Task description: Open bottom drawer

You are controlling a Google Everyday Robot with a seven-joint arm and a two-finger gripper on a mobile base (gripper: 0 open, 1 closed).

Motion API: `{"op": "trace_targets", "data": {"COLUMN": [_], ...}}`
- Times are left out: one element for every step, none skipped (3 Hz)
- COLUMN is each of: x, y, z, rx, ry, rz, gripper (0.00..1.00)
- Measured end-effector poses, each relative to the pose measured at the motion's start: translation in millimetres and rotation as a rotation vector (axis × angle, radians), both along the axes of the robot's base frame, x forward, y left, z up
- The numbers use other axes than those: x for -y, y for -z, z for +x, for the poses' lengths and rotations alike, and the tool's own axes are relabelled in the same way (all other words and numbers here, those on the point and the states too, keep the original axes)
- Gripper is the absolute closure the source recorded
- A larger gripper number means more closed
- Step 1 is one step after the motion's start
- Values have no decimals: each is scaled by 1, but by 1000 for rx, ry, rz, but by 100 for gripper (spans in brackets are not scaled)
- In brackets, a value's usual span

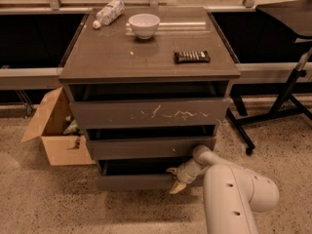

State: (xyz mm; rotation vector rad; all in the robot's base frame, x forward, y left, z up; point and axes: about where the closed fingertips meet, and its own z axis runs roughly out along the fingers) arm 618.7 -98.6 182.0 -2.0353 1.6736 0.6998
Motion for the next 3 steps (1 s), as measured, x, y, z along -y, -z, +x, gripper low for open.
{"op": "trace_targets", "data": {"x": [-7,-12,-14], "y": [-14,-26,-29], "z": [-19,-44,-63], "rx": [-26,-78,-122], "ry": [-31,-45,-31], "rz": [19,48,72], "gripper": [72,95,100]}}
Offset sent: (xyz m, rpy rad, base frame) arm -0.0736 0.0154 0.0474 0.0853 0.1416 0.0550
